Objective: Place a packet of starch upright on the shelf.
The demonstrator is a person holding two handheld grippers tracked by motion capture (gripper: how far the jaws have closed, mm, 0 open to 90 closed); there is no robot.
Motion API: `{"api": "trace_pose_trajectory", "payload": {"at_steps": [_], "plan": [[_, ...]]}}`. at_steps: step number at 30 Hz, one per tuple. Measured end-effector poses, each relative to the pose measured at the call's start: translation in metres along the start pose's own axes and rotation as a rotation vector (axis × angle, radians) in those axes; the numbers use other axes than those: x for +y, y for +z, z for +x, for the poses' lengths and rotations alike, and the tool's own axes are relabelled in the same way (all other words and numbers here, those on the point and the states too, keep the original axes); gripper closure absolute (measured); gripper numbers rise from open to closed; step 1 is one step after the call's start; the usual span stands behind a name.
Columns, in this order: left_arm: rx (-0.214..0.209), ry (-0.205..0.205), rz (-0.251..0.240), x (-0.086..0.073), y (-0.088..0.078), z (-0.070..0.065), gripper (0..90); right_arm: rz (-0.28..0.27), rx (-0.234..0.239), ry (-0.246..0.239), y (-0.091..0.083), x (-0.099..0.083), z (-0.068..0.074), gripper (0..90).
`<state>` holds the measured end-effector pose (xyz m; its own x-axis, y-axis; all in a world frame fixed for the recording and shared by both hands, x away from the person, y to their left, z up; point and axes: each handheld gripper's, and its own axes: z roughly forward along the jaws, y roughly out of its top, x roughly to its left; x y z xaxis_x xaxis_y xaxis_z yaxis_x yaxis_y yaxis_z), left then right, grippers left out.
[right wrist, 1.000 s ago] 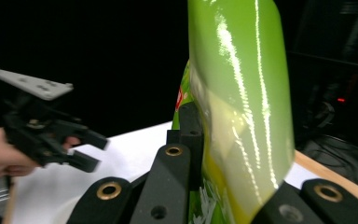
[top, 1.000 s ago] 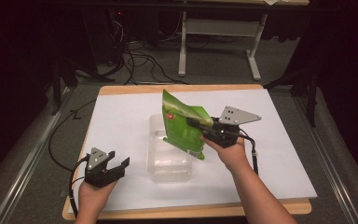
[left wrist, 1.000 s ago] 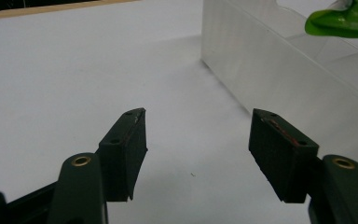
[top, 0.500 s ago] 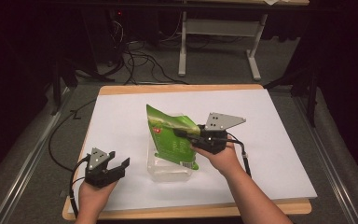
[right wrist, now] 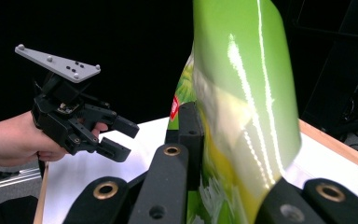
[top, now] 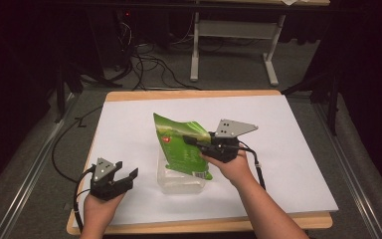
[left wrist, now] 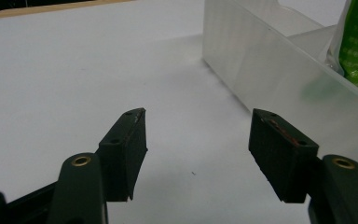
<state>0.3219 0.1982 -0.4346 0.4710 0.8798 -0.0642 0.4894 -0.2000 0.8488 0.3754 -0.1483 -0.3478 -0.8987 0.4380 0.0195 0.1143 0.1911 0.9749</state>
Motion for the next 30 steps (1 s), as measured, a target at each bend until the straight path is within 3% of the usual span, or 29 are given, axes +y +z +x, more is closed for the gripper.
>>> {"api": "trace_pose_trajectory", "payload": {"at_steps": [8,17,22,30], "plan": [[0.0,0.003,0.002,0.0,0.001,-0.001,37.3,-0.006,-0.014,-0.004,-0.002,0.001,0.0,86.7],[-0.001,0.001,0.002,0.0,0.001,-0.001,37.4,-0.013,0.043,-0.051,0.003,0.003,0.012,90.0],[-0.003,0.002,0.002,0.0,0.001,-0.001,37.4,-0.021,0.073,-0.052,0.005,0.002,0.014,90.0],[-0.004,0.001,0.002,0.0,0.0,-0.001,37.4,0.008,0.048,-0.037,0.012,0.0,0.013,84.9]]}}
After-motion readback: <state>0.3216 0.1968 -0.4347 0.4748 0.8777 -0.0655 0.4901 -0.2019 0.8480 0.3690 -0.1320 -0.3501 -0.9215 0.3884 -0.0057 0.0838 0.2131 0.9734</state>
